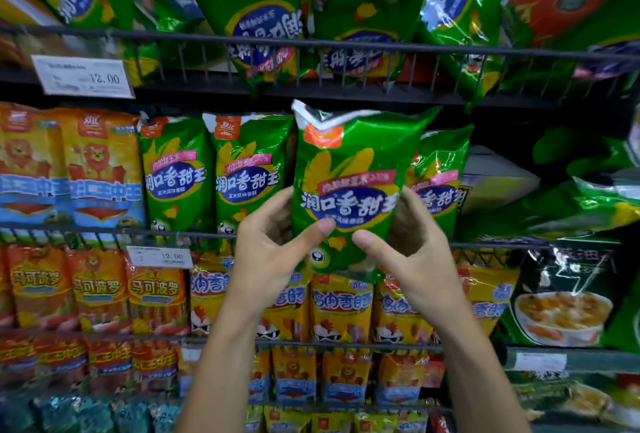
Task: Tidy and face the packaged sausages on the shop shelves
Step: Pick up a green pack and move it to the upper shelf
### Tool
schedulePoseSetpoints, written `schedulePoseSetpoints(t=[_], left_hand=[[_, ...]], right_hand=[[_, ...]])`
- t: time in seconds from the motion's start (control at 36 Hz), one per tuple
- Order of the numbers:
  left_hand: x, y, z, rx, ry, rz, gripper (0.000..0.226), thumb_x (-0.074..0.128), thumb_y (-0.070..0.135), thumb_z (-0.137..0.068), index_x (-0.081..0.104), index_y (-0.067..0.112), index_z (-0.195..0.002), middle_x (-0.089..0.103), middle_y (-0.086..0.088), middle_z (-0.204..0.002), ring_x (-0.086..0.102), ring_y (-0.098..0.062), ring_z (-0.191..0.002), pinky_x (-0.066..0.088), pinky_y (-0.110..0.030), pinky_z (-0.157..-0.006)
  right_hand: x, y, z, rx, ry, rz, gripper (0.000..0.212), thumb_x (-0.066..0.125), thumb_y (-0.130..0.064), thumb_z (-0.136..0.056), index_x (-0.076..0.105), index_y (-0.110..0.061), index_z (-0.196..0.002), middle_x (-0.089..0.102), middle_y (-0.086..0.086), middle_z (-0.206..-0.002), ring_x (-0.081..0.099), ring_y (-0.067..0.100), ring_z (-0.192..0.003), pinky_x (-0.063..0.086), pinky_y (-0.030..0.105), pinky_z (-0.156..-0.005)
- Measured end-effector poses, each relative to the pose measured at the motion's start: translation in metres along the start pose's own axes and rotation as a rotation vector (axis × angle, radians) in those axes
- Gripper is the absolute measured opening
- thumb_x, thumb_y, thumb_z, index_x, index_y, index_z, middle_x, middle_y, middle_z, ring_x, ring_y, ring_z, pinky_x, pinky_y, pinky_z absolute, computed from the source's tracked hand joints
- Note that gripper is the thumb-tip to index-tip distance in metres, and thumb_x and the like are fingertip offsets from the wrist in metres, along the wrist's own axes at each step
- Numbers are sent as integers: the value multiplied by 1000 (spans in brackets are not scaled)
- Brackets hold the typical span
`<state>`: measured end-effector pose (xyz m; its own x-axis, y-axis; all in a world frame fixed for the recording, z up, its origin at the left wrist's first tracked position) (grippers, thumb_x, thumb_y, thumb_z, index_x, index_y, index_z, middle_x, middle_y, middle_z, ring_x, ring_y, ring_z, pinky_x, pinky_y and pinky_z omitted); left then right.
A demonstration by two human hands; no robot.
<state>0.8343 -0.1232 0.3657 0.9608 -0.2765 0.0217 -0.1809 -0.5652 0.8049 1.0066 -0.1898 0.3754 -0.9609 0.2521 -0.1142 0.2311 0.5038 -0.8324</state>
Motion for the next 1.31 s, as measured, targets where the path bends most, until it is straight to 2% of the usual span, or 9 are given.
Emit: schedulePoseSetpoints(t=[0.17, 0.36, 0.47, 0.67, 0.89, 1.03, 1.08, 1.19, 1.31], left_hand=[[4, 8, -12, -48, -135, 32, 55, 73, 17, -79, 53, 37, -125, 70, 31, -114, 65, 7, -111, 51, -11, -86], [-3, -3, -19, -38, -52, -1, 69, 95, 17, -67, 62, 27, -126, 74, 11, -119, 70, -9, -112, 57, -20, -86], [-7, -3, -23, -35, -54, -43, 74, 95, 29, -64, 61, 27, -130, 73, 9, -123, 69, -12, -115, 58, -26, -92], [-5, 7, -26, -65, -126, -78, 50, 86, 23, -69, 68, 27, -116, 77, 15, -109, 71, -3, -102, 55, -14, -80], [-8, 8, -42, -59, -172, -38, 49, 84, 17, -71, 67, 26, -116, 77, 15, -109, 71, -3, -105, 56, -17, -84], [-11, 9, -54, -10, -125, -15, 62, 91, 15, -63, 67, 17, -120, 77, 3, -113, 73, -15, -108, 59, -30, -91], [-9, 10, -57, -12, -112, -2, 62, 91, 17, -64, 66, 19, -120, 77, 4, -114, 73, -15, -109, 59, -32, -93], [-16, 11, -62, -14, -129, -69, 45, 81, 30, -80, 66, 26, -122, 75, 13, -119, 68, -5, -114, 54, -26, -98], [-30, 5, -61, -15, -209, -175, 51, 77, 26, -86, 56, 38, -131, 66, 17, -129, 61, 0, -121, 51, -19, -100]], right_hand=[[2, -3, -12, -92, 112, 10, 44, 76, -24, -84, 63, -19, -125, 76, -7, -112, 71, 10, -106, 57, 22, -85], [8, 6, -17, -41, 96, -13, 44, 78, -31, -87, 63, -24, -127, 74, -7, -119, 71, 16, -110, 61, 43, -86], [5, 7, -22, -26, 28, 4, 50, 75, -28, -85, 61, -21, -132, 72, -8, -124, 67, 12, -117, 57, 31, -96], [5, 6, -22, -16, -40, 36, 46, 78, -28, -81, 65, -18, -124, 76, -10, -114, 72, 10, -106, 57, 21, -84], [4, 6, -36, -34, -23, 40, 50, 81, -28, -77, 67, -13, -122, 78, -9, -110, 74, 10, -102, 57, 20, -81], [3, 6, -53, 0, -151, 134, 75, 90, -24, -73, 54, -19, -138, 70, -8, -129, 66, 10, -119, 54, 34, -100], [5, 5, -58, -14, -137, 151, 76, 92, -18, -71, 55, -18, -137, 71, -8, -128, 67, 10, -119, 55, 36, -102], [7, 7, -61, -49, -54, 164, 65, 92, -14, -69, 62, -21, -126, 74, -19, -115, 70, 1, -107, 55, 17, -88], [7, 18, -61, -40, 43, 155, 69, 95, -15, -64, 63, -19, -125, 75, -13, -114, 71, 3, -105, 56, 19, -87]])
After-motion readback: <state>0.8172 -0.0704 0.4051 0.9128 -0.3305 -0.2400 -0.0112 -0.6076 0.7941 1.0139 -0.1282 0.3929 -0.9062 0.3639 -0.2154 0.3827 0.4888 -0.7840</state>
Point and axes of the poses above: each hand's wrist, its own z-axis away from the middle knuckle, its own x-axis out of the palm, y = z × x, the point moved 2 cm from there along -z, towards the middle knuckle
